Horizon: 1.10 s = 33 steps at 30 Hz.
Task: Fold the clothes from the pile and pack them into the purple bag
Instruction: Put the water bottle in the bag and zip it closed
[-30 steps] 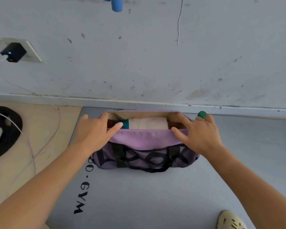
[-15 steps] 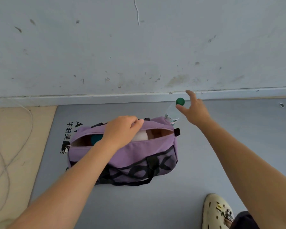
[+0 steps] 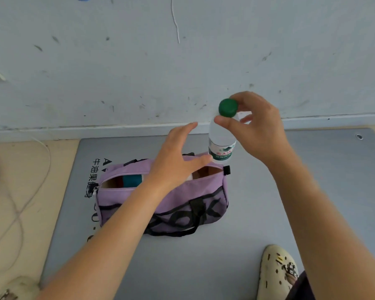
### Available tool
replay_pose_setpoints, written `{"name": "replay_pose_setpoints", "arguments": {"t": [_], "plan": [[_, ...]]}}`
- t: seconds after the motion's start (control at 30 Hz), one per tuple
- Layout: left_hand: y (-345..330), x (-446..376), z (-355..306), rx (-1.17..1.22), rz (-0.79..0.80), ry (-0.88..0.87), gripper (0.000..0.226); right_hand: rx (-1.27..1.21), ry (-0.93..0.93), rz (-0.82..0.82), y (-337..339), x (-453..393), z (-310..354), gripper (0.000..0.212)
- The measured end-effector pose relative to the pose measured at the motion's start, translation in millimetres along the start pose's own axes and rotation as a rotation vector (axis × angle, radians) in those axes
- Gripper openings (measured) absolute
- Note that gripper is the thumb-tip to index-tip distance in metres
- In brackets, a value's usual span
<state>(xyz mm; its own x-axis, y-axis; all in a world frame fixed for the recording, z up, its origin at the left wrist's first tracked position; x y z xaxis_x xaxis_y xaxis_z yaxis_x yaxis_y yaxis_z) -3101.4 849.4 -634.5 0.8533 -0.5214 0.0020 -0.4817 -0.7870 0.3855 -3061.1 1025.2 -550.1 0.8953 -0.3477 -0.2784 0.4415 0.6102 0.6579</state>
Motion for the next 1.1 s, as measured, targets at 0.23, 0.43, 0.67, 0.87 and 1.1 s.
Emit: {"name": "replay_pose_setpoints", "arguments": {"t": [0.23, 0.43, 0.67, 0.87, 1.1], "plan": [[34.1, 63.5, -13.3, 0.163, 0.079, 0.123, 0.068, -0.491, -0.261, 0.074, -11.9, 50.3, 38.2, 0.024], [37.5, 113.8, 40.5, 0.429, 0.027, 0.344, 0.058, -0.392, -0.365, 0.66, -83.6, 123.3, 16.9, 0.074], [27.3, 117.1, 59.6, 0.462, 0.043, 0.356, 0.042, -0.526, -0.394, 0.793, -136.2, 172.4, -0.5, 0.038], [37.1, 110.4, 101.1, 0.22, -0.049, 0.446, 0.027, -0.549, -0.542, 0.586, -127.4, 173.5, -54.0, 0.036], [12.8, 129.4, 146.2, -0.263, 0.016, 0.36, 0.034, -0.531, -0.459, 0.614, -126.7, 135.6, -71.9, 0.045]]}}
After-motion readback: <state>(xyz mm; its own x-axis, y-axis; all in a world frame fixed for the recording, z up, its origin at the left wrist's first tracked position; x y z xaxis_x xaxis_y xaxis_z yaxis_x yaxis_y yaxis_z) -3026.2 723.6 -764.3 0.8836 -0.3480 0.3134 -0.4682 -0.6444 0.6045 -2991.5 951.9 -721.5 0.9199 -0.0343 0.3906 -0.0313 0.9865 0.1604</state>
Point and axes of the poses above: each hand's wrist, its own x-axis away from the middle knuckle, its own y-axis out of the back of the hand, z = x × y, the point moved 6 cm from there along -x, towards the middle knuckle, and after that the axes turned 7 degrees about x, right-handed, at the moved point
